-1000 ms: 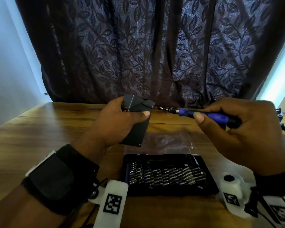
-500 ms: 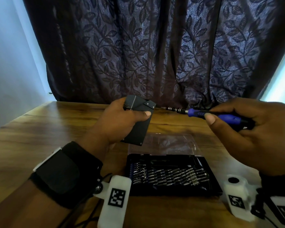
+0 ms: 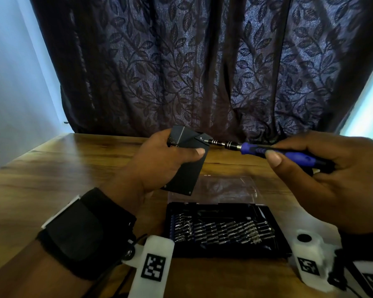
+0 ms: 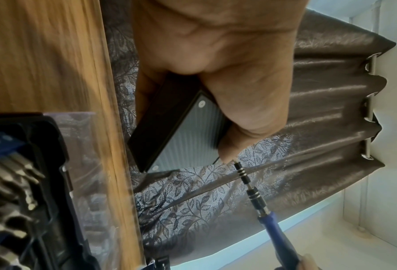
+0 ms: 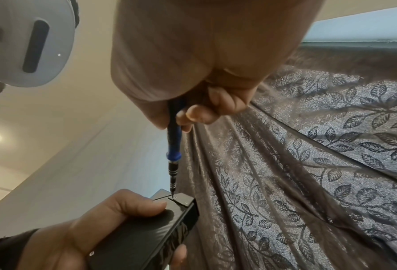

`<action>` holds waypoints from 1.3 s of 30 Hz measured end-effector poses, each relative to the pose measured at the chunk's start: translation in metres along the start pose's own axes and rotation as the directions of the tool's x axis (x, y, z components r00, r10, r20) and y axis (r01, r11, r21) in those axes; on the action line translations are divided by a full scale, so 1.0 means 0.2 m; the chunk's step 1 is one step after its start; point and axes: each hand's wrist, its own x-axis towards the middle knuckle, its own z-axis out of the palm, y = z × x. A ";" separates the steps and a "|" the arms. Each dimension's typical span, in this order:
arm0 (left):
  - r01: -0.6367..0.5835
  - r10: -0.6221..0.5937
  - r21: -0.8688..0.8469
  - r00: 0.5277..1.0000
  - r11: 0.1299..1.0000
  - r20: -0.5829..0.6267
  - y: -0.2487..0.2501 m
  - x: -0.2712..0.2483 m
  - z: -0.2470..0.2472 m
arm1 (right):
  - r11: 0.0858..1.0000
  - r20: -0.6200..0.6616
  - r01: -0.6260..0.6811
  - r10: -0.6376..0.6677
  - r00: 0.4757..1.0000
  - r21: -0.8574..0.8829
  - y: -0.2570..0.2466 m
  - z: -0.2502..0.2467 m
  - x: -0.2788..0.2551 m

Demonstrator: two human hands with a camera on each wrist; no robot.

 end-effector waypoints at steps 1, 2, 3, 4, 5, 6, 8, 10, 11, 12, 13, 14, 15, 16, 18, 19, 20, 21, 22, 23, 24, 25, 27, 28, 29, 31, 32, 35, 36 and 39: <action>-0.001 0.001 0.000 1.000 1.000 0.007 0.00 0.00 0.00 | 1.000 -0.002 -0.001 0.001 1.000 0.000 0.00 0.00 0.00; -0.002 0.002 -0.001 1.000 1.000 0.010 0.00 0.00 0.00 | 1.000 -0.004 -0.002 0.002 1.000 -0.002 0.00 0.00 0.00; -0.001 0.001 -0.001 1.000 1.000 0.010 0.00 0.00 0.00 | 1.000 -0.003 -0.002 0.002 1.000 -0.006 0.00 0.00 0.00; -0.001 0.001 0.000 1.000 1.000 0.009 0.00 0.00 0.00 | 1.000 -0.001 -0.002 0.002 1.000 -0.007 0.00 0.00 0.00; -0.001 0.001 0.003 1.000 1.000 0.007 0.00 0.00 0.00 | 1.000 0.001 -0.002 0.002 1.000 -0.002 0.00 0.00 0.00; -0.003 0.003 0.005 1.000 1.000 0.006 0.00 0.00 0.00 | 1.000 0.002 -0.002 0.002 1.000 0.009 0.00 0.00 0.00; -0.001 0.001 0.004 1.000 1.000 0.001 0.00 0.00 0.00 | 1.000 0.008 0.000 -0.001 1.000 0.025 0.01 0.00 0.00; 0.000 0.000 0.004 1.000 1.000 -0.002 0.00 0.00 -0.01 | 1.000 0.003 0.001 -0.001 1.000 0.021 0.01 0.00 0.00; 0.003 -0.003 0.003 1.000 1.000 0.000 0.00 0.00 -0.01 | 1.000 -0.002 -0.001 0.001 1.000 0.019 0.01 0.00 0.00; 0.006 -0.006 -0.001 1.000 1.000 0.001 0.00 0.01 -0.01 | 1.000 -0.006 -0.002 0.002 1.000 0.018 0.01 0.00 0.00; 0.008 -0.008 -0.006 1.000 1.000 0.000 0.00 0.01 -0.01 | 1.000 -0.008 -0.003 0.003 1.000 0.016 0.01 0.00 0.00; 0.008 -0.008 -0.011 1.000 1.000 0.001 0.00 0.01 -0.01 | 1.000 -0.009 -0.003 0.003 1.000 0.013 0.00 0.00 0.00; 0.007 -0.007 -0.015 1.000 1.000 0.002 0.00 0.01 0.00 | 1.000 -0.008 -0.005 0.005 1.000 0.010 0.00 0.00 0.00; 0.006 -0.006 -0.017 1.000 1.000 0.002 0.00 0.01 0.00 | 1.000 -0.006 -0.008 0.008 1.000 0.007 0.00 0.00 0.00; 0.006 -0.006 -0.016 1.000 1.000 0.004 0.00 0.01 0.00 | 1.000 -0.002 -0.014 0.014 1.000 0.005 0.00 0.00 0.00; 0.006 -0.006 -0.014 1.000 1.000 0.004 0.00 0.01 0.00 | 1.000 0.000 -0.015 0.015 1.000 0.008 0.00 0.00 0.00; 0.007 -0.007 -0.013 1.000 1.000 0.004 0.00 0.01 0.00 | 1.000 0.002 -0.016 0.016 1.000 0.015 0.00 0.00 0.01; 0.010 -0.010 -0.012 1.000 1.000 0.002 0.00 0.01 0.00 | 1.000 0.002 -0.015 0.015 1.000 0.019 -0.01 0.00 0.01; 0.010 -0.010 -0.009 1.000 1.000 0.000 0.00 0.01 -0.01 | 1.000 0.002 -0.010 0.010 1.000 0.013 -0.01 0.00 0.01; 0.005 -0.005 0.002 1.000 1.000 0.000 0.00 0.01 -0.01 | 1.000 0.006 -0.001 0.001 1.000 0.000 -0.02 0.00 0.01; -0.004 0.004 0.018 1.000 1.000 -0.001 0.00 0.00 -0.01 | 1.000 0.013 0.013 -0.013 1.000 -0.014 -0.02 0.00 0.01; -0.011 0.011 0.039 1.000 0.999 -0.005 0.00 0.00 -0.01 | 1.000 0.016 0.023 -0.022 1.000 -0.019 -0.02 0.01 0.01; -0.028 0.029 0.080 0.999 0.996 -0.016 -0.01 0.00 -0.01 | 1.000 0.008 0.015 -0.015 1.000 -0.010 -0.01 0.01 0.01; -0.040 0.043 0.099 0.999 0.994 -0.023 -0.01 0.00 -0.02 | 1.000 0.008 0.009 -0.009 1.000 -0.019 -0.01 0.02 0.00; -0.052 0.056 0.117 0.998 0.992 -0.030 -0.01 0.00 -0.02 | 0.999 0.016 0.011 -0.010 1.000 -0.038 -0.01 0.02 0.00; -0.068 0.075 0.147 0.996 0.987 -0.045 -0.01 0.01 -0.03 | 0.997 0.039 0.022 -0.020 0.999 -0.068 -0.01 0.01 0.00; -0.073 0.082 0.160 0.995 0.984 -0.052 -0.01 0.01 -0.03 | 0.997 0.048 0.026 -0.022 0.999 -0.070 -0.02 0.01 0.00; -0.076 0.088 0.194 0.995 0.978 -0.055 0.00 0.01 -0.04 | 0.997 0.059 0.008 -0.004 0.998 -0.073 -0.03 0.01 0.01; -0.077 0.089 0.211 0.995 0.974 -0.049 0.00 0.00 -0.04 | 0.997 0.055 -0.006 0.010 0.998 -0.078 -0.03 0.01 0.01; -0.082 0.094 0.260 0.995 0.962 -0.035 0.00 0.00 -0.03 | 0.993 0.027 -0.053 0.056 0.998 -0.103 -0.03 0.01 0.01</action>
